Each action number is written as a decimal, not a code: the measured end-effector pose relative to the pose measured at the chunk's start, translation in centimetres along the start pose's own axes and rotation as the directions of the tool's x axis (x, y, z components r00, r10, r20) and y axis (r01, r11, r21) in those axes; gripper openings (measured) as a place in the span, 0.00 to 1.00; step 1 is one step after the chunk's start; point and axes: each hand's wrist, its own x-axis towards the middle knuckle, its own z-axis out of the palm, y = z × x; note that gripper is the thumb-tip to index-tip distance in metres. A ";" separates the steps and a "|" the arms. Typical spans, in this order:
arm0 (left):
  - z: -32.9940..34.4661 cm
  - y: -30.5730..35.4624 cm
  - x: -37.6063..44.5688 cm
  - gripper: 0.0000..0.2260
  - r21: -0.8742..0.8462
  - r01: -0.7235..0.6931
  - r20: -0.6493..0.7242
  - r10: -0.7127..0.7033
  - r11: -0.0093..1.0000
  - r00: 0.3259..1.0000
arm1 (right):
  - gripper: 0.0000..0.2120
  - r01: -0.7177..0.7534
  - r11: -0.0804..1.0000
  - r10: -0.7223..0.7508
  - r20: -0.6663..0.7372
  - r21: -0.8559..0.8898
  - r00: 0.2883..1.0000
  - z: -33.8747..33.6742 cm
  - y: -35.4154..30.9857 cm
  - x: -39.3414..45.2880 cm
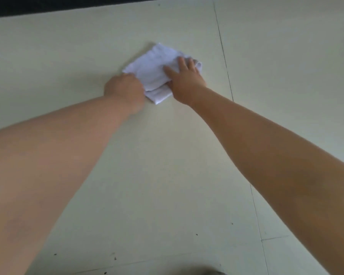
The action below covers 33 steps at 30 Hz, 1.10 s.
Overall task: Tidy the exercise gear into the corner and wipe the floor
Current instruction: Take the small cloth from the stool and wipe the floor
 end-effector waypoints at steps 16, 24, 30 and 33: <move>5.7 1.1 -16.3 0.22 0.025 -0.588 0.023 0.587 0.809 0.809 | 0.20 -0.093 0.993 0.100 0.097 -0.077 0.990 9.6 -1.8 -21.6; 3.3 12.6 -14.4 0.22 0.007 -0.611 0.127 0.605 0.792 0.786 | 0.24 -0.355 0.935 0.355 0.043 -0.013 0.934 8.0 7.0 -25.2; 1.5 10.2 -8.1 0.20 -0.022 -0.406 -0.031 0.405 0.914 0.914 | 0.23 -0.285 0.958 0.285 -0.023 -0.015 0.958 4.0 7.3 -14.9; 1.8 6.2 -7.5 0.19 0.001 -0.319 0.025 0.319 0.948 0.947 | 0.23 -0.217 0.976 0.217 0.018 0.013 0.976 3.7 3.8 -11.7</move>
